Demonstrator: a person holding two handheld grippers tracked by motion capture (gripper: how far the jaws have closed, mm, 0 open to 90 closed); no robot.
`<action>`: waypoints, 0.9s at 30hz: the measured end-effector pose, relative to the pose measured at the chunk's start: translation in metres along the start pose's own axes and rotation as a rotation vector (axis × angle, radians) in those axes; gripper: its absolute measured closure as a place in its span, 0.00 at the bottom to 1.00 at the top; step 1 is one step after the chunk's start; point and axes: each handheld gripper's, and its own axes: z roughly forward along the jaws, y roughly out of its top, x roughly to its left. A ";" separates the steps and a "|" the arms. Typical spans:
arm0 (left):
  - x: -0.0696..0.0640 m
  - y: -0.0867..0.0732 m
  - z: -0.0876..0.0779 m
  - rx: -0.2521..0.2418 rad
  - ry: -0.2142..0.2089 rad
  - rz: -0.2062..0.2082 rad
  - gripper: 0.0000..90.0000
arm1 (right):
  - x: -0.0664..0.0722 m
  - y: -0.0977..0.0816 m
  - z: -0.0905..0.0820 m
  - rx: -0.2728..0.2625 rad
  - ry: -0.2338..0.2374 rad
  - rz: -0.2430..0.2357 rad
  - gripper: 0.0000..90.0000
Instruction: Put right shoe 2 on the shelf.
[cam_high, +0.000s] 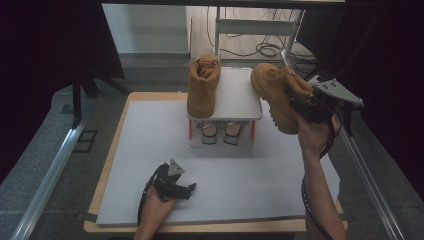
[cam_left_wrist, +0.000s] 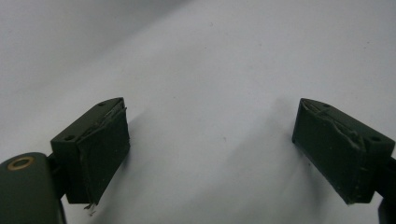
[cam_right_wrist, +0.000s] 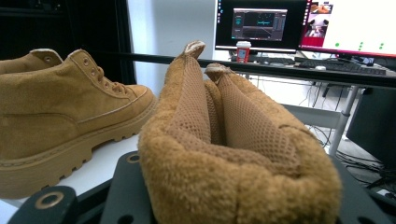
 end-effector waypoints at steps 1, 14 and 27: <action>0.000 0.000 0.000 0.000 0.000 0.000 0.12 | 0.002 0.001 0.002 0.001 0.002 0.000 0.62; 0.000 0.000 0.000 0.000 0.000 0.000 0.12 | 0.025 0.005 0.030 0.010 0.019 -0.025 0.62; 0.000 0.000 0.000 0.000 0.000 0.001 0.12 | 0.043 0.000 0.060 0.014 0.026 -0.023 0.62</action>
